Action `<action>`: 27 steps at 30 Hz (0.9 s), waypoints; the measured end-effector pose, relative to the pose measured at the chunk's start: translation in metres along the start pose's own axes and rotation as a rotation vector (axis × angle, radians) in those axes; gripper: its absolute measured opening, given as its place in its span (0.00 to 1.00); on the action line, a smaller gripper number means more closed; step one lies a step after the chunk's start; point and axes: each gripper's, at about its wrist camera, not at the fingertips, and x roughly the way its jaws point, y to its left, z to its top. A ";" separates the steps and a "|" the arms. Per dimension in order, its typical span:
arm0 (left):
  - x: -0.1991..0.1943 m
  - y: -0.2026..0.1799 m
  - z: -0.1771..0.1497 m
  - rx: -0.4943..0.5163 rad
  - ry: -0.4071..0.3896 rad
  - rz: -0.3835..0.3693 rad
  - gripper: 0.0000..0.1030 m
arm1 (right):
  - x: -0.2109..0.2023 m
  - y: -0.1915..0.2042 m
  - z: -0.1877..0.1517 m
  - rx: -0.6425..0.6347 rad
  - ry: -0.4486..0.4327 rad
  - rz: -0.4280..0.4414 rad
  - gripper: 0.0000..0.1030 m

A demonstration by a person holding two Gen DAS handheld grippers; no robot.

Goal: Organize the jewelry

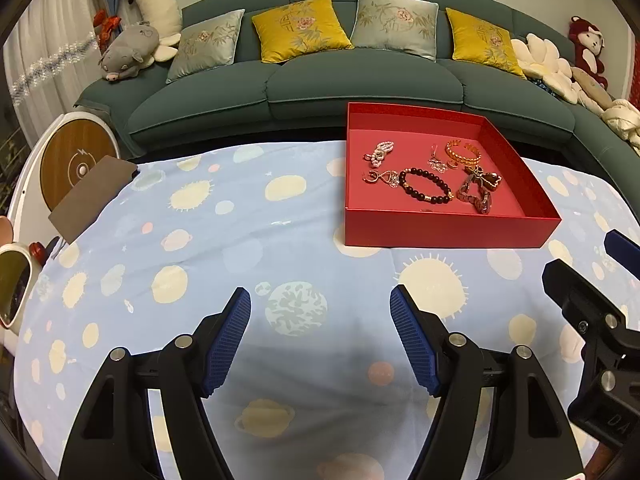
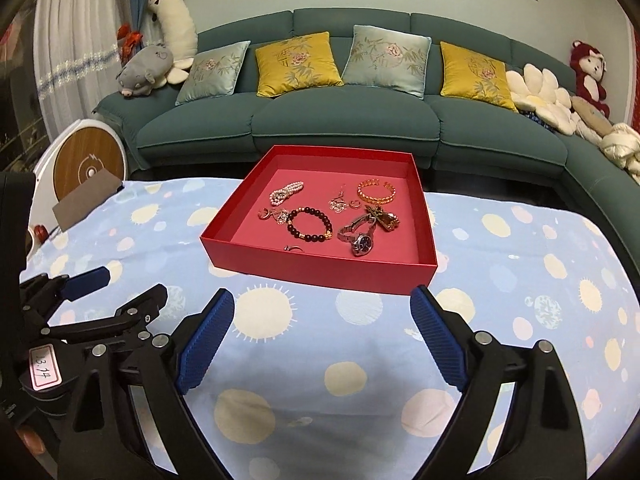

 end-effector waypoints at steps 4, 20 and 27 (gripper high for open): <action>0.001 0.000 -0.002 -0.009 -0.002 0.007 0.68 | 0.000 0.006 -0.002 -0.025 0.001 -0.005 0.87; -0.012 -0.001 -0.002 -0.025 -0.051 0.015 0.68 | -0.004 0.003 -0.008 0.018 -0.009 -0.016 0.88; -0.013 -0.001 -0.003 -0.024 -0.054 0.025 0.68 | -0.004 0.004 -0.009 0.017 -0.007 -0.018 0.88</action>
